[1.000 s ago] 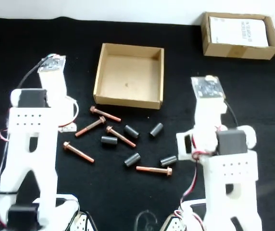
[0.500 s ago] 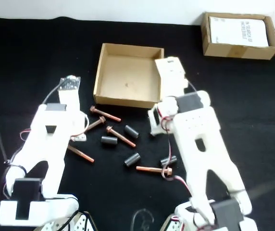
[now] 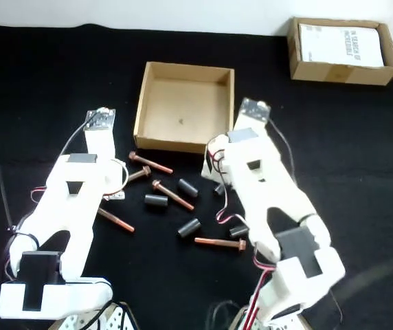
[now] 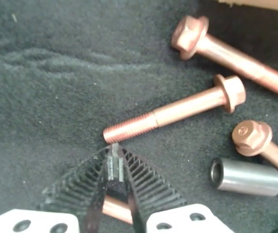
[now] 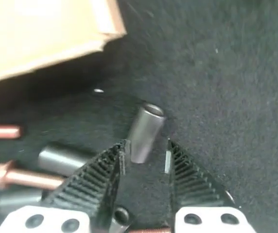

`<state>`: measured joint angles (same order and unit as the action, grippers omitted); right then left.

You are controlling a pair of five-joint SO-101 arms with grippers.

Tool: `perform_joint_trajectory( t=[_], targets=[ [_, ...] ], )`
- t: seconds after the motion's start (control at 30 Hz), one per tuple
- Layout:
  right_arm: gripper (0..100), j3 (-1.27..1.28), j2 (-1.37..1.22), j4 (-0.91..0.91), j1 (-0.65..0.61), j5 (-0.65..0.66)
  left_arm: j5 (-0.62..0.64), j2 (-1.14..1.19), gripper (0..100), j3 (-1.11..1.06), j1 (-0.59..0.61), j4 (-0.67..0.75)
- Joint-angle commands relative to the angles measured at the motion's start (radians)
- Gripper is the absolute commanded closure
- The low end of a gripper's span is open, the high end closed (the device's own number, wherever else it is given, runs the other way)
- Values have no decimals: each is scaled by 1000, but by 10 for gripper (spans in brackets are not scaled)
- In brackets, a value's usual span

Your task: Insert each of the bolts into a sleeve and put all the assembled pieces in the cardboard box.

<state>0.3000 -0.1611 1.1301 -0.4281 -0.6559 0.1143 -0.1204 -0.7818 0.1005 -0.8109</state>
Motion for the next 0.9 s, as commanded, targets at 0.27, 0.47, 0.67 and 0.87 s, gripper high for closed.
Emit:
perform_joint_trajectory(
  t=[0.27, 0.47, 0.67, 0.87],
  targets=[
    [887, -51, -116, -12, -8, -15, 0, -4, 982, 7, -8, 11],
    [887, -44, -131, -64, -2, -17, 0, -4, 982, 7, -8, 11],
    [891, -50, -163, -64, -8, -17, 0, -2, 983, 7, -8, 11],
    [985, -50, -163, -58, 13, -17, 0, 1, 983, 7, -8, 11]
  ],
)
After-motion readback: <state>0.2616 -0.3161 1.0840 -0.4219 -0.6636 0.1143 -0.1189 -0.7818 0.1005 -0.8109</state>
